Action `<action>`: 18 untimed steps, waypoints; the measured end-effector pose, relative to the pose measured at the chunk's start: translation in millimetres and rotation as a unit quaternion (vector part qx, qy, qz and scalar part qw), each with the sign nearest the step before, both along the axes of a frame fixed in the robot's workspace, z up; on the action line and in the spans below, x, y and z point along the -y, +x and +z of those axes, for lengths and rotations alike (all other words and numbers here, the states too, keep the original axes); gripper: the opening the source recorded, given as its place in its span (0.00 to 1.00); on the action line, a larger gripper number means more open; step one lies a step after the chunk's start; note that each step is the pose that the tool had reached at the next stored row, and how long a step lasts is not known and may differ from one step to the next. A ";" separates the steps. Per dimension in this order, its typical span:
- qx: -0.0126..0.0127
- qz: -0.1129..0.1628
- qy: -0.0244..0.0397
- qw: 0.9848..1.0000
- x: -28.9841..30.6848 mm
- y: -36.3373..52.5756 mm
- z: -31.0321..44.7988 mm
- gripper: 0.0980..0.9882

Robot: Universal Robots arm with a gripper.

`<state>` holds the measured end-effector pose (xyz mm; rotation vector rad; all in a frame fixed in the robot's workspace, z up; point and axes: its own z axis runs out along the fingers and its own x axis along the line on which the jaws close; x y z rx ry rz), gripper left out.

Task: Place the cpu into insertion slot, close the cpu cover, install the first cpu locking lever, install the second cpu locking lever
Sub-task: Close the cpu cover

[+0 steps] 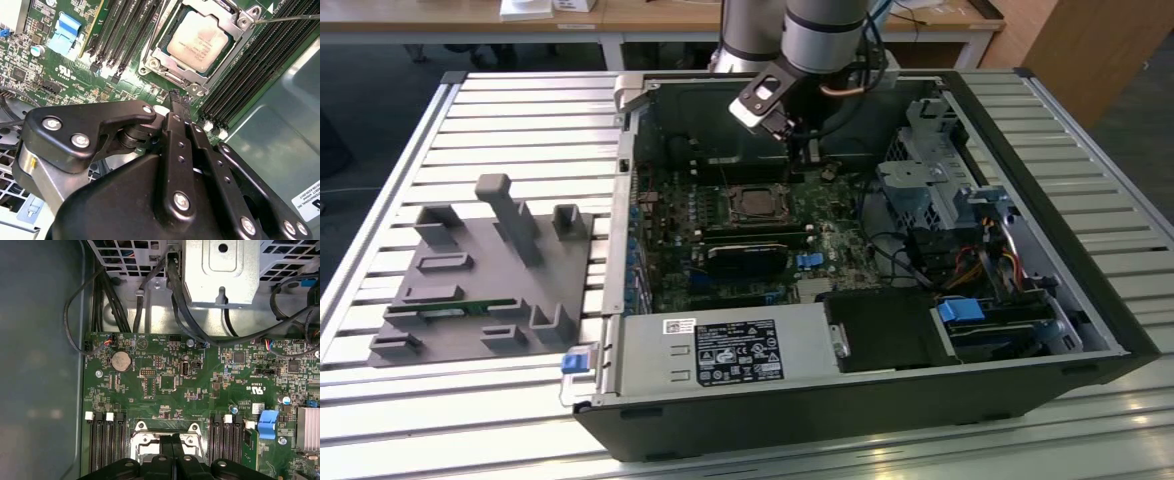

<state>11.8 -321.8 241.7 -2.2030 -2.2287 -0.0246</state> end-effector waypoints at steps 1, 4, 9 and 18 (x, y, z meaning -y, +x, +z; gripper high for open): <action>0.000 0.000 0.000 1.000 0.0 -0.1 -0.2 0.01; 0.000 0.000 0.000 1.000 0.0 -0.3 -0.7 0.01; 0.000 0.000 0.000 1.000 0.1 -1.3 -1.4 0.01; 0.000 0.000 0.000 1.000 0.1 -5.1 -2.0 0.01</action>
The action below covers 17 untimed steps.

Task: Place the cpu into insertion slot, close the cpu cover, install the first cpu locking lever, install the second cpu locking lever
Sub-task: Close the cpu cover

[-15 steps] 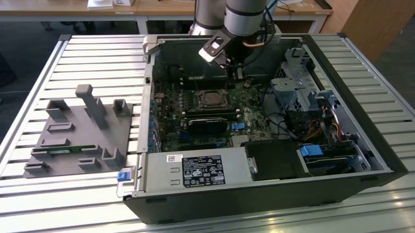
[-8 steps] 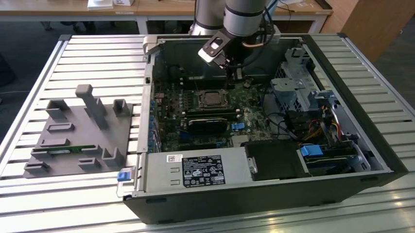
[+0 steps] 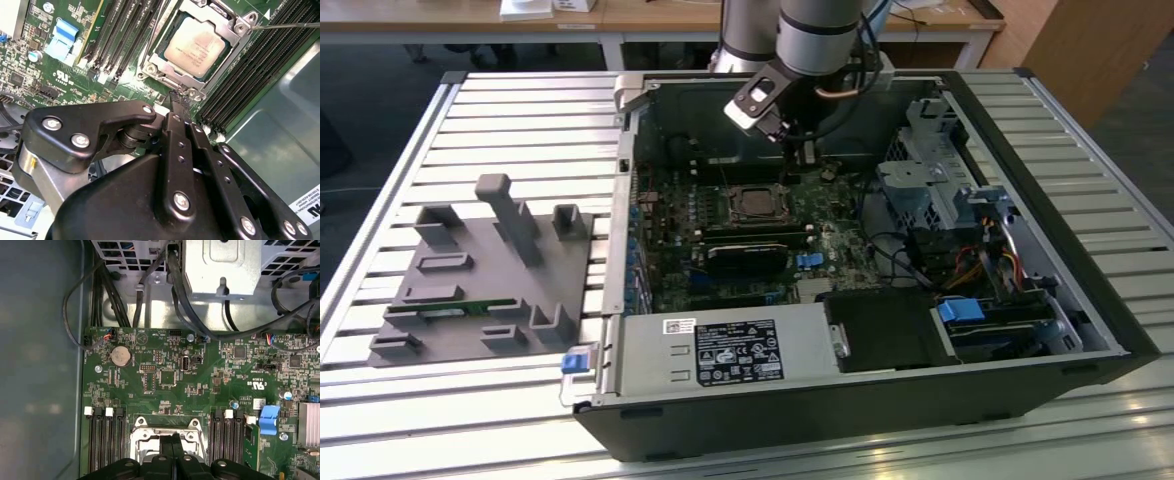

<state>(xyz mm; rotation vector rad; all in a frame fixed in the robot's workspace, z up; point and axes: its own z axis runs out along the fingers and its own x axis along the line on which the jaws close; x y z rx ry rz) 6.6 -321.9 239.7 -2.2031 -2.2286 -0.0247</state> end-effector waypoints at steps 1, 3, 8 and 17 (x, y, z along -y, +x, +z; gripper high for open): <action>0.000 0.000 0.000 1.000 0.0 -0.2 -0.1 0.01; 0.000 0.000 0.000 1.000 0.0 -0.6 -0.1 0.01; 0.000 0.000 0.000 1.000 0.0 -3.2 -0.4 0.01; 0.000 0.000 0.000 1.000 0.0 -8.3 -1.8 0.01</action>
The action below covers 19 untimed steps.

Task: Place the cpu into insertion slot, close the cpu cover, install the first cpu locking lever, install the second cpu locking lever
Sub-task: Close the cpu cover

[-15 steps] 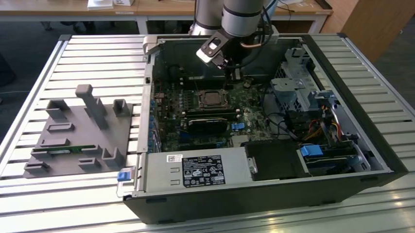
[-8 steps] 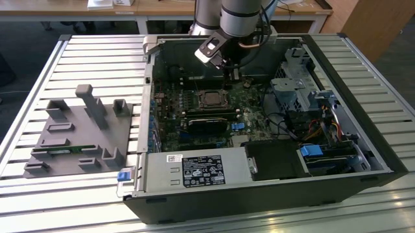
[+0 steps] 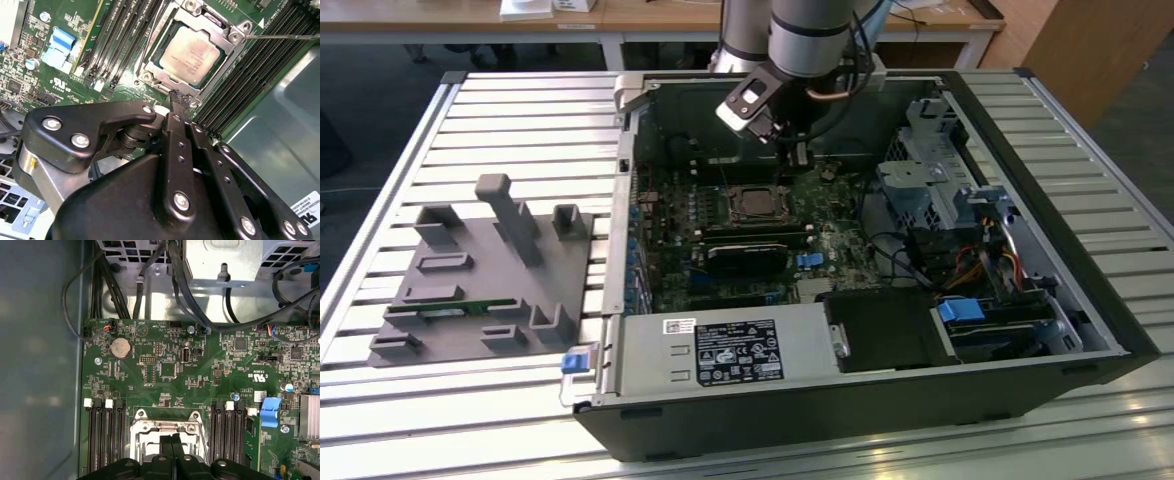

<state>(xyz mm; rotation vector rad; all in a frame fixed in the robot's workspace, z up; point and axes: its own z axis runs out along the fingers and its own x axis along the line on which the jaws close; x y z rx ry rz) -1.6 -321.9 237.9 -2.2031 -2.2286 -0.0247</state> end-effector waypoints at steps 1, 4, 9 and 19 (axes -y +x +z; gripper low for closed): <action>0.000 0.000 0.000 1.000 0.0 -0.4 -0.2 0.01; 0.000 0.000 0.000 1.000 0.0 -1.3 -0.5 0.01; 0.000 0.000 0.000 1.000 0.0 -2.8 -1.1 0.01; 0.000 0.000 0.000 1.000 0.0 -9.5 -4.4 0.01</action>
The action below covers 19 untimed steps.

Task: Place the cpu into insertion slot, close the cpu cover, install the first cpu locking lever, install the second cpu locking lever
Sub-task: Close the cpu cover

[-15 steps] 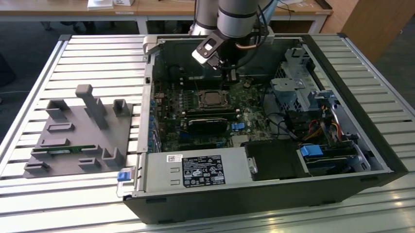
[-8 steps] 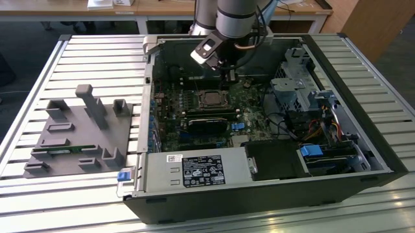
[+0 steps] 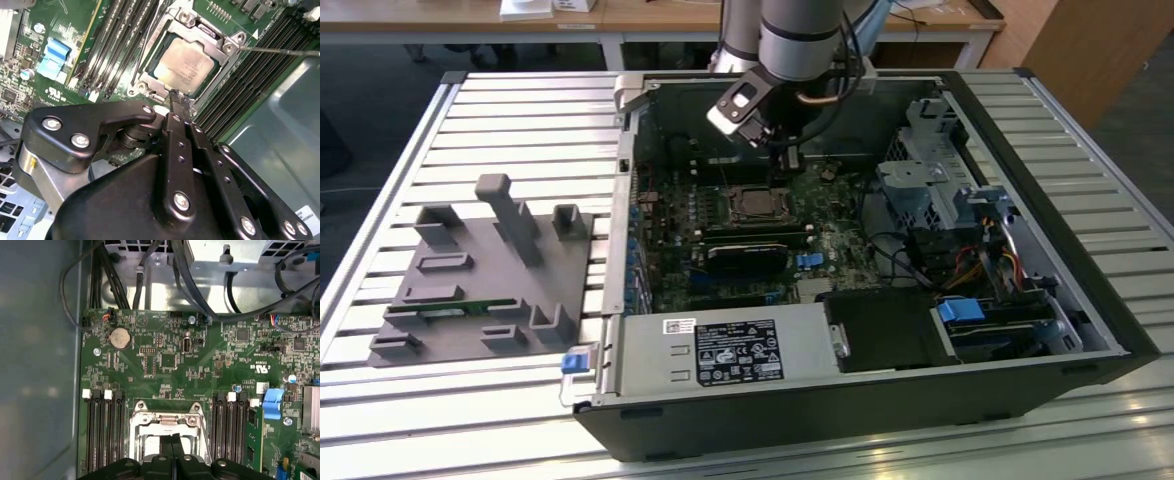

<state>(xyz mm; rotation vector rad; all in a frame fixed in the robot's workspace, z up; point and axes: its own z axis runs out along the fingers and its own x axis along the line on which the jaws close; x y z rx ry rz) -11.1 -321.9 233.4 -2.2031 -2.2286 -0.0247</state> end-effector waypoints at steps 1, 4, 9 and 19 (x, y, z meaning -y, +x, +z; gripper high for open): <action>0.000 0.000 0.000 1.000 0.0 -1.4 -0.4 0.01; 0.000 0.000 0.000 1.000 0.0 -5.6 -2.2 0.01; 0.000 0.000 0.000 1.000 0.0 -10.8 -3.8 0.01; 0.000 0.000 0.000 1.000 0.0 -19.8 -3.9 0.01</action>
